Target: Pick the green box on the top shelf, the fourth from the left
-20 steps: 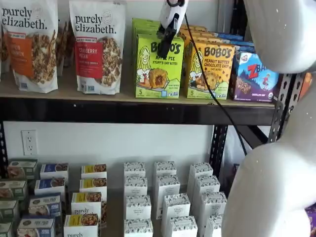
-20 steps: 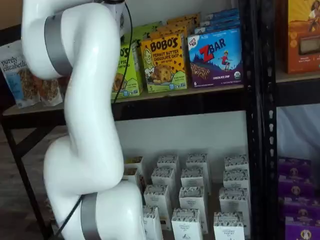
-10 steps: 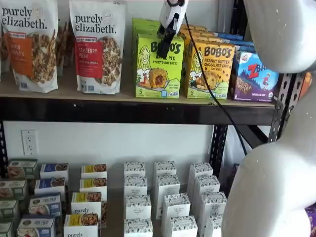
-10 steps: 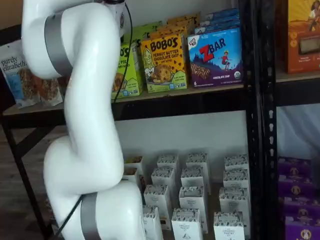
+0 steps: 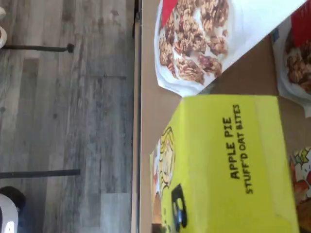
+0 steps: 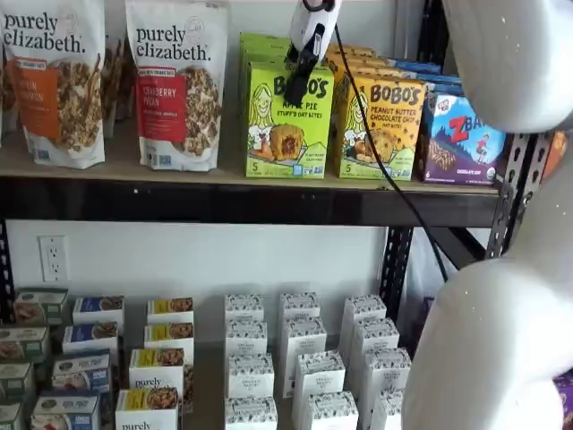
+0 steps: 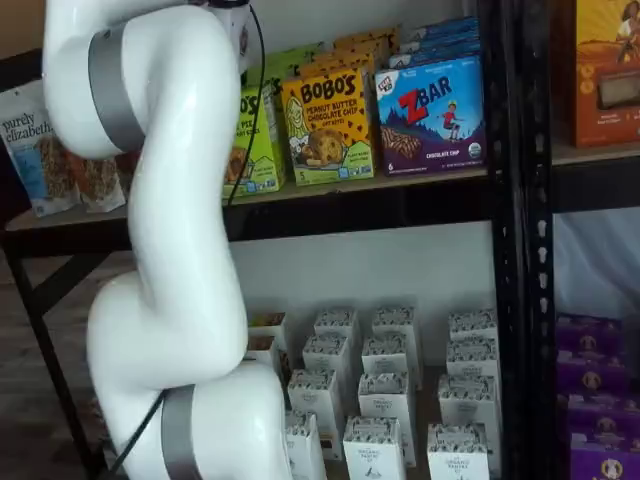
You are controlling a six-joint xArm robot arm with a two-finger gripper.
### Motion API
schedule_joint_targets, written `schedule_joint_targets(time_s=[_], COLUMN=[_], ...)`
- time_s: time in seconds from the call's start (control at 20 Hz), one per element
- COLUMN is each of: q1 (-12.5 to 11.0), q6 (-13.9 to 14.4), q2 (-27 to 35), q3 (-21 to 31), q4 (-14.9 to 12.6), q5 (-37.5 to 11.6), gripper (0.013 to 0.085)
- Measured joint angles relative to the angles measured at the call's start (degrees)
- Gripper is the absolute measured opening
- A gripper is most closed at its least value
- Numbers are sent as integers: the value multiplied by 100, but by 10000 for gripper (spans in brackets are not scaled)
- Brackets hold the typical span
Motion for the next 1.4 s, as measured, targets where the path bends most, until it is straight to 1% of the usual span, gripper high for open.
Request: schedule_joint_targets(time_s=[0.05, 0.1, 0.15, 0.2, 0.25, 0.3, 0.35, 0.4, 0.45, 0.5, 0.9, 1.15, 1.4], q1=[1, 2, 2, 2, 2, 2, 0, -2, -3, -5, -3, -31, -62], q6=[0, 0, 1, 1, 1, 1, 0, -1, -2, -2, 12, -1, -10], q2=[-5, -9, -11, -12, -13, -14, -17, -20, -23, -24, 24, -31, -91], q3=[8, 13, 15, 15, 15, 16, 17, 21, 22, 23, -75, -37, -37], q4=[0, -2, -3, -1, 4, 7, 12, 17, 21, 28, 45, 134, 182], q5=[-9, -14, -16, -14, -12, -11, -11, -15, -18, -18, 127, 111, 207], gripper=[530, 490, 490, 450, 450, 410, 410, 370, 370, 330, 330, 330, 330])
